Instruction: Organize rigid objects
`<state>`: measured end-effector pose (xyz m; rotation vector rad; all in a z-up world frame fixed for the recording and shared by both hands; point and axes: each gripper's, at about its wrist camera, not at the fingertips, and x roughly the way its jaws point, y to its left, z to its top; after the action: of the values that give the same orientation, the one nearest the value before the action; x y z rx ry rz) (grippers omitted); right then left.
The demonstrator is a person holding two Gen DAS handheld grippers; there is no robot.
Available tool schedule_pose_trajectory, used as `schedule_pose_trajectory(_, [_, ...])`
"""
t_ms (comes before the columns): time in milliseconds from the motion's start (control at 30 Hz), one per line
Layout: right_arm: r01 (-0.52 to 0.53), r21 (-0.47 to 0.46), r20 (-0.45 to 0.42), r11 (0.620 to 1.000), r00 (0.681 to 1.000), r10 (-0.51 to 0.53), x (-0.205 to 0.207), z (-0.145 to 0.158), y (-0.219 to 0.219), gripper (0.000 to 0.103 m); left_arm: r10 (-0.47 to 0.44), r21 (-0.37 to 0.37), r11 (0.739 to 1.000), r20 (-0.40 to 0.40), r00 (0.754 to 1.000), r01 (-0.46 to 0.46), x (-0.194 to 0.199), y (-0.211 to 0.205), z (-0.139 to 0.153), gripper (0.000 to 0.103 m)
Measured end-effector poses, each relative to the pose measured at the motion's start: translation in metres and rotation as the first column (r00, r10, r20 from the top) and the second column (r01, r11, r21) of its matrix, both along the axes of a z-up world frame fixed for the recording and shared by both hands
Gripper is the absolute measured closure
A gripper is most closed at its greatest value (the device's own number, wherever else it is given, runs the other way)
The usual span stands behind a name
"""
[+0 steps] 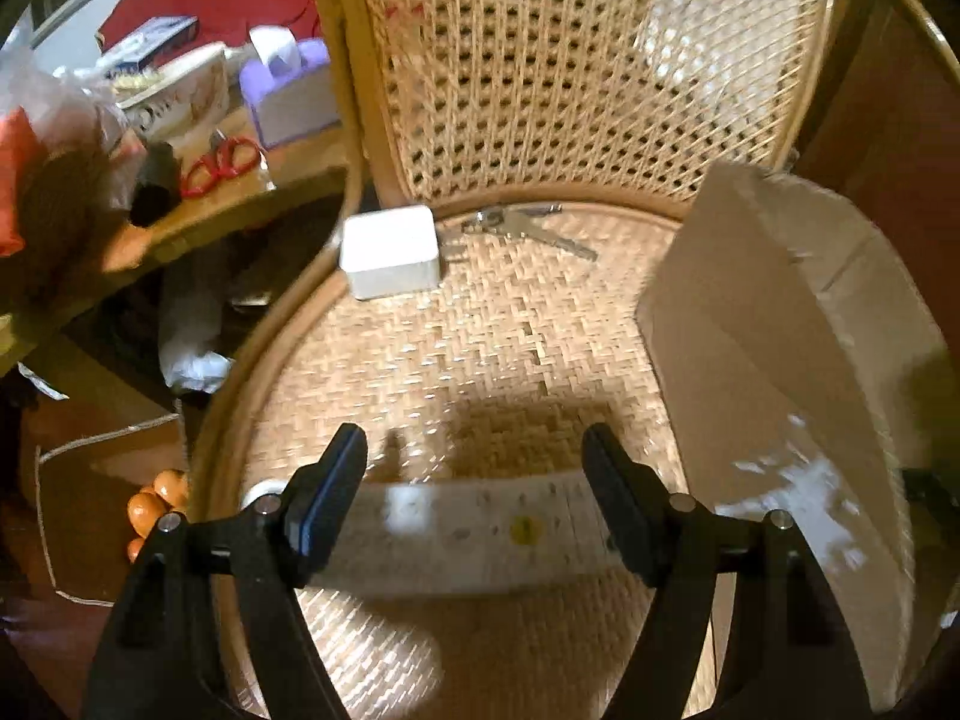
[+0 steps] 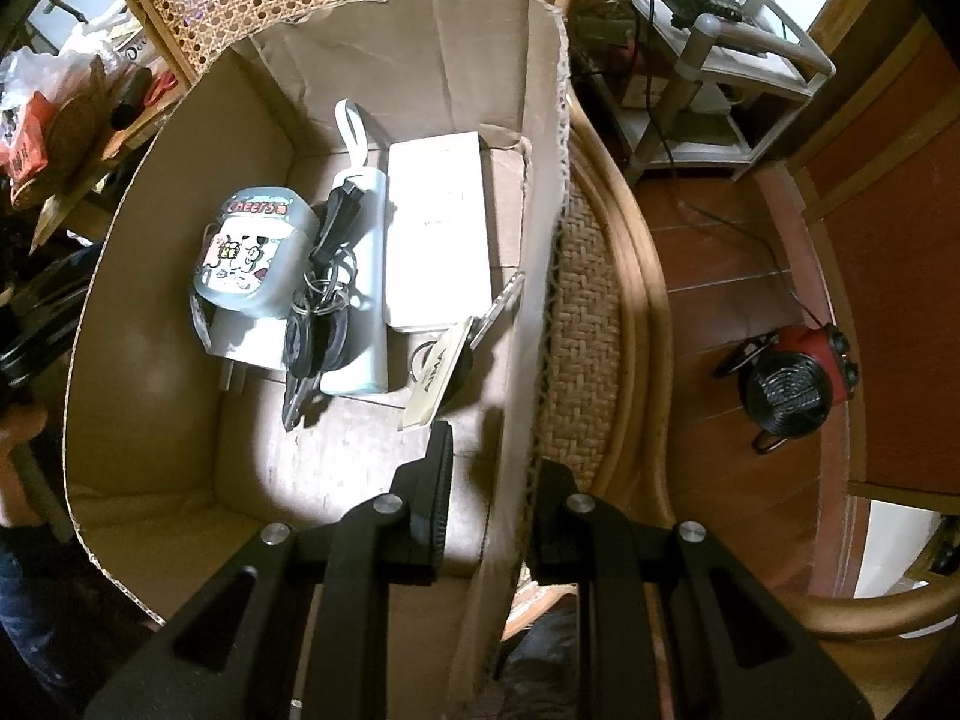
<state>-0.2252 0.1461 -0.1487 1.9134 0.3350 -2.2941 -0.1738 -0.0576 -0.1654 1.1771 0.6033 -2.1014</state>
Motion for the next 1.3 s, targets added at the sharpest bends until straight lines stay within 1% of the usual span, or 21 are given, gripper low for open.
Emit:
schedule_pose_trajectory(67, [-0.005,0.002,-0.002,1.0,1.0,0.005,0.0,0.001,-0.001,0.081,0.002,-0.012,1.0,-0.013,1.0,-0.002,0.012,0.008,0.012,0.03])
schedule_pose_trajectory(167, [-0.008,0.008,-0.005,1.0,1.0,0.008,0.001,0.0,-0.001,0.08,-0.003,-0.064,0.998,0.012,1.0,0.004,0.022,0.024,0.024,0.03])
schedule_pose_trajectory(200, [-0.009,0.006,-0.005,1.0,1.0,0.009,0.001,0.0,-0.002,0.08,-0.004,-0.069,0.998,0.014,1.0,0.005,0.024,0.025,0.024,0.03])
schedule_pose_trajectory(267, [-0.012,0.001,-0.004,1.0,1.0,0.012,0.003,0.0,-0.002,0.08,0.003,-0.062,0.998,0.038,0.999,0.0,0.031,0.03,0.022,0.03])
schedule_pose_trajectory(300, [-0.015,0.001,-0.005,1.0,1.0,0.015,0.004,0.0,-0.003,0.08,0.003,-0.063,0.998,0.038,0.999,-0.001,0.034,0.032,0.02,0.03])
schedule_pose_trajectory(367, [-0.02,-0.001,-0.006,1.0,1.0,0.02,0.005,0.001,-0.002,0.08,-0.003,-0.068,0.998,0.068,0.998,0.008,0.034,0.035,0.012,0.03])
schedule_pose_trajectory(433, [-0.02,-0.005,-0.006,1.0,1.0,0.02,0.005,0.002,-0.002,0.08,-0.001,-0.074,0.997,0.08,0.997,0.007,0.033,0.04,0.006,0.03])
schedule_pose_trajectory(500, [-0.022,-0.006,-0.008,1.0,1.0,0.021,0.005,0.003,-0.002,0.08,-0.009,-0.076,0.997,0.089,0.996,0.016,0.027,0.044,0.001,0.03])
schedule_pose_trajectory(567, [-0.026,-0.007,-0.009,1.0,1.0,0.026,0.005,0.002,-0.002,0.08,-0.014,-0.109,0.994,0.121,0.993,0.028,0.016,0.047,-0.006,0.03])
schedule_pose_trajectory(733, [-0.041,-0.011,-0.009,0.999,0.999,0.041,0.006,0.003,-0.001,0.08,-0.015,-0.153,0.988,0.152,0.988,0.039,-0.009,0.039,-0.014,0.029])
schedule_pose_trajectory(800, [-0.045,-0.01,-0.008,0.999,0.999,0.045,0.007,0.003,-0.001,0.08,-0.011,-0.151,0.988,0.142,0.99,0.032,-0.018,0.033,-0.014,0.029])
schedule_pose_trajectory(867, [-0.051,-0.011,-0.007,0.999,0.999,0.051,0.006,0.003,-0.001,0.08,-0.018,-0.134,0.99,0.131,0.991,0.035,-0.029,0.023,-0.013,0.029])
schedule_pose_trajectory(933, [-0.057,-0.01,-0.006,0.998,0.998,0.057,0.007,0.003,-0.001,0.08,-0.025,-0.136,0.99,0.117,0.993,0.041,-0.032,0.017,-0.006,0.029])
schedule_pose_trajectory(1000, [-0.061,-0.012,-0.005,0.998,0.998,0.061,0.006,0.003,-0.001,0.08,-0.053,-0.136,0.988,0.104,0.993,0.067,-0.03,0.012,0.002,0.029])
schedule_pose_trajectory(1100, [-0.066,-0.012,-0.006,0.998,0.998,0.066,0.006,0.003,-0.001,0.08,-0.135,-0.114,0.983,0.108,0.985,0.148,-0.026,0.0,0.01,0.029])
schedule_pose_trajectory(1167, [-0.071,-0.006,-0.007,0.997,0.997,0.071,0.007,0.003,-0.002,0.08,-0.194,-0.049,0.978,0.117,0.974,0.201,-0.024,-0.01,0.012,0.029])
schedule_pose_trajectory(1200, [-0.071,-0.004,-0.007,0.997,0.997,0.071,0.007,0.003,-0.003,0.08,-0.227,-0.013,0.973,0.144,0.963,0.231,-0.026,-0.011,0.01,0.029])
schedule_pose_trajectory(1233, [-0.072,-0.005,-0.006,0.997,0.997,0.072,0.007,0.002,-0.004,0.078,-0.276,0.013,0.96,0.198,0.94,0.28,-0.03,-0.008,0.006,0.029])
schedule_pose_trajectory(1300, [-0.08,-0.006,-0.006,0.997,0.997,0.08,0.007,0.002,-0.005,0.075,-0.325,-0.011,0.941,0.248,0.913,0.338,-0.03,0.0,0.005,0.029])
